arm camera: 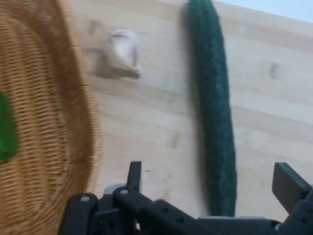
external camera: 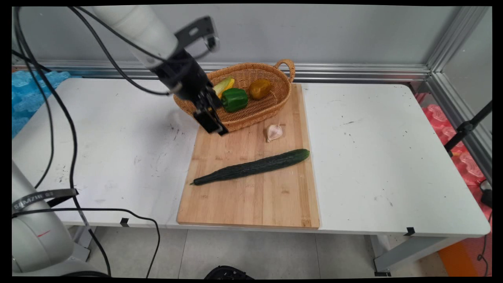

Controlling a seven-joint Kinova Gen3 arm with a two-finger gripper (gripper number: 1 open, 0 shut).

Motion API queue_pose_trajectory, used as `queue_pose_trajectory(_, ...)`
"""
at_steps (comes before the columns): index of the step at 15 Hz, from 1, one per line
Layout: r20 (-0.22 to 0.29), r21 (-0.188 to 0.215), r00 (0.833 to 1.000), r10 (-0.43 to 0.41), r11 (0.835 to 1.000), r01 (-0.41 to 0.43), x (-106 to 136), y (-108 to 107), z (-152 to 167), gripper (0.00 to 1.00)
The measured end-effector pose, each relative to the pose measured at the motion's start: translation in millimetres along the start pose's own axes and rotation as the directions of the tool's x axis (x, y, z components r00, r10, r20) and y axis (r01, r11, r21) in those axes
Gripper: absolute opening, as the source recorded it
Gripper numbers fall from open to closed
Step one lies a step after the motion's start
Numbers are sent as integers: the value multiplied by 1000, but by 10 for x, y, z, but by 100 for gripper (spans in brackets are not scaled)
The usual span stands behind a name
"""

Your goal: Pick up the cucumber from the cutting board

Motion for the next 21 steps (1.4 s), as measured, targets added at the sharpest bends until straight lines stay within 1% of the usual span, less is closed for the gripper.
queue_pose_trajectory(2,11,-7,1000,9,1000,-9,68,131,178,100)
queue_pose_trajectory(4,19,-6,1000,12,1000,-11,120,216,328,100)
queue_pose_trajectory(6,32,2,999,10,1000,-10,191,301,532,100)
queue_pose_trajectory(13,89,65,996,-23,998,18,421,536,1227,100)
queue_pose_trajectory(18,124,96,991,-53,995,41,522,639,1556,100)
queue_pose_trajectory(21,141,107,988,-65,993,50,555,678,1709,100)
